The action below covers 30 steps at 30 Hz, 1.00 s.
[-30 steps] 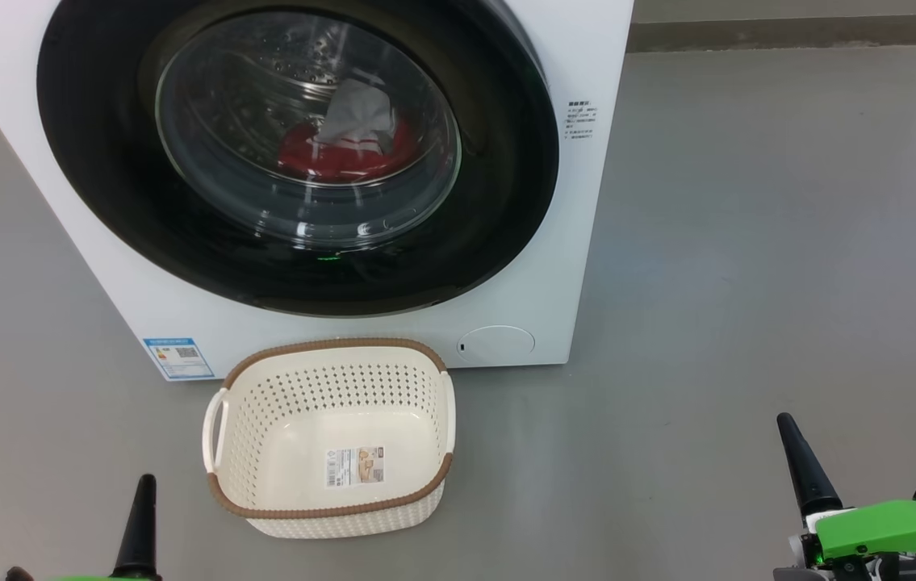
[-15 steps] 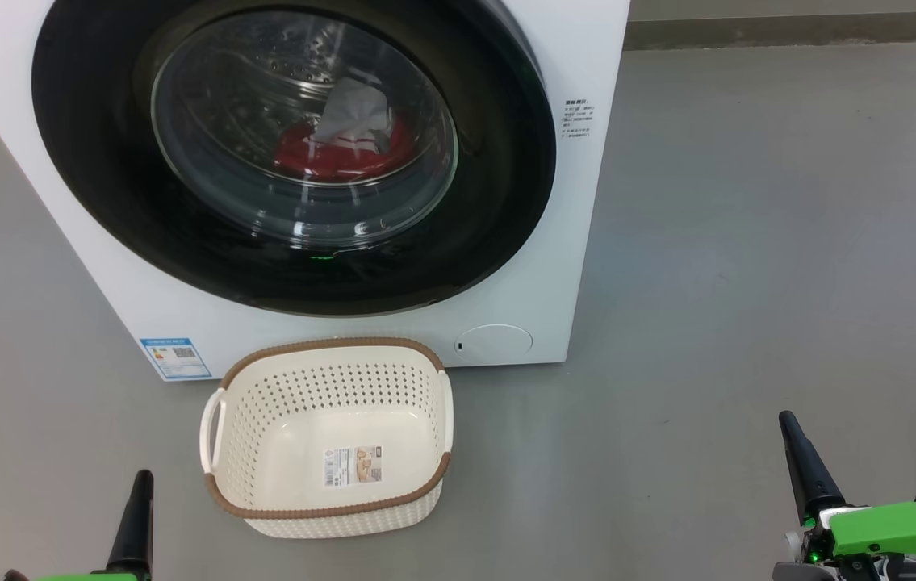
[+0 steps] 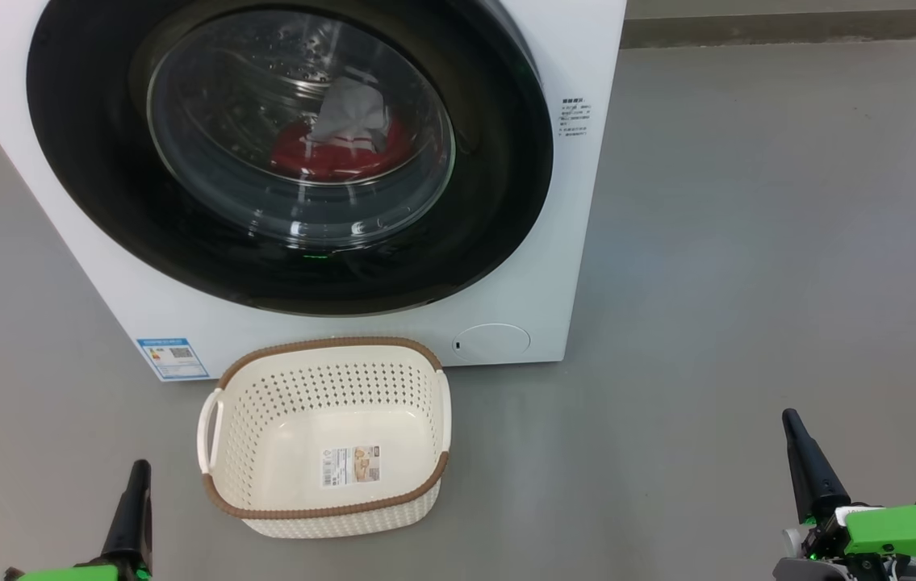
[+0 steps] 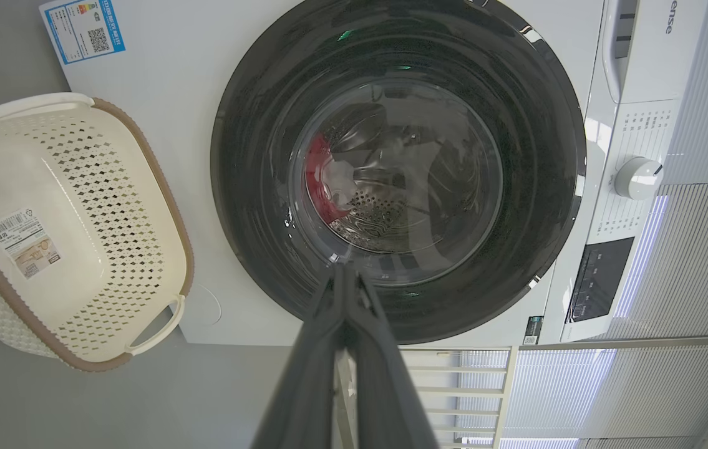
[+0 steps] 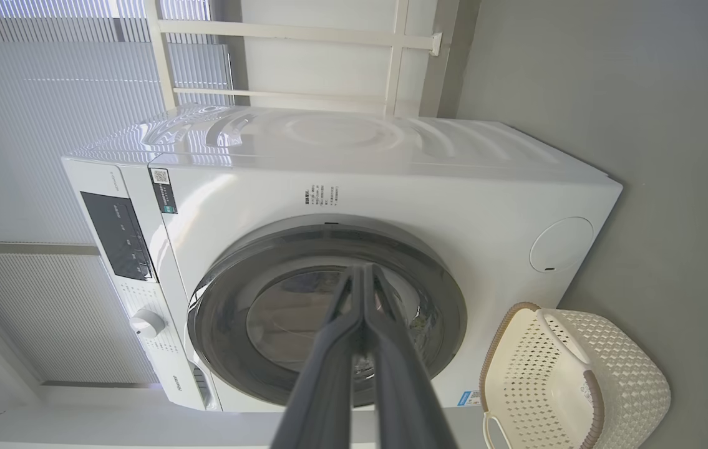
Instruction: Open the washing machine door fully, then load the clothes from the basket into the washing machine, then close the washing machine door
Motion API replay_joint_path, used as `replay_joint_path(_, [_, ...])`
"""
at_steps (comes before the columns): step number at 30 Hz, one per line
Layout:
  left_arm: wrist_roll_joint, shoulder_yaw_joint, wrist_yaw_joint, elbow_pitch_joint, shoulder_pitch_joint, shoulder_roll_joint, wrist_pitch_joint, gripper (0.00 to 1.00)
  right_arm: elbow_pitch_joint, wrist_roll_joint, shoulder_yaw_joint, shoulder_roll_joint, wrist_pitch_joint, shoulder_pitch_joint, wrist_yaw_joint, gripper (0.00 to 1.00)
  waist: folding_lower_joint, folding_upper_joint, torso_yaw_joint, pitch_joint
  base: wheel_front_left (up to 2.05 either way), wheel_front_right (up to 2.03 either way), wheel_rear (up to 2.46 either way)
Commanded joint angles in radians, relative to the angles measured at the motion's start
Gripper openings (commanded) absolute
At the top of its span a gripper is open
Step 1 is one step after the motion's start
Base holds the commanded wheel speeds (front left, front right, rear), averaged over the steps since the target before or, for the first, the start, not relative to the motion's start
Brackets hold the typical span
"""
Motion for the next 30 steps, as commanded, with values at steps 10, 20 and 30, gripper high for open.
replay_joint_path(10, [-0.035, 0.039, -0.012, -0.016, -0.053, 0.013, 0.013, 0.00, -0.033, 0.032, 0.013, 0.003, 0.012, -0.026, -0.001, 0.00, 0.0000, 0.0000, -0.001, 0.000, 0.00, 0.00, 0.00])
replay_joint_path(20, [-0.035, 0.039, -0.012, -0.016, -0.053, 0.013, 0.013, 0.00, -0.033, 0.032, 0.013, 0.003, 0.011, -0.026, -0.001, 0.00, 0.0000, 0.0000, -0.001, 0.000, 0.00, 0.00, 0.00])
replay_joint_path(30, [-0.035, 0.039, -0.012, -0.016, -0.053, 0.013, 0.013, 0.00, -0.033, 0.032, 0.013, 0.003, 0.011, -0.026, -0.001, 0.00, 0.0000, 0.0000, -0.001, 0.000, 0.00, 0.00, 0.00])
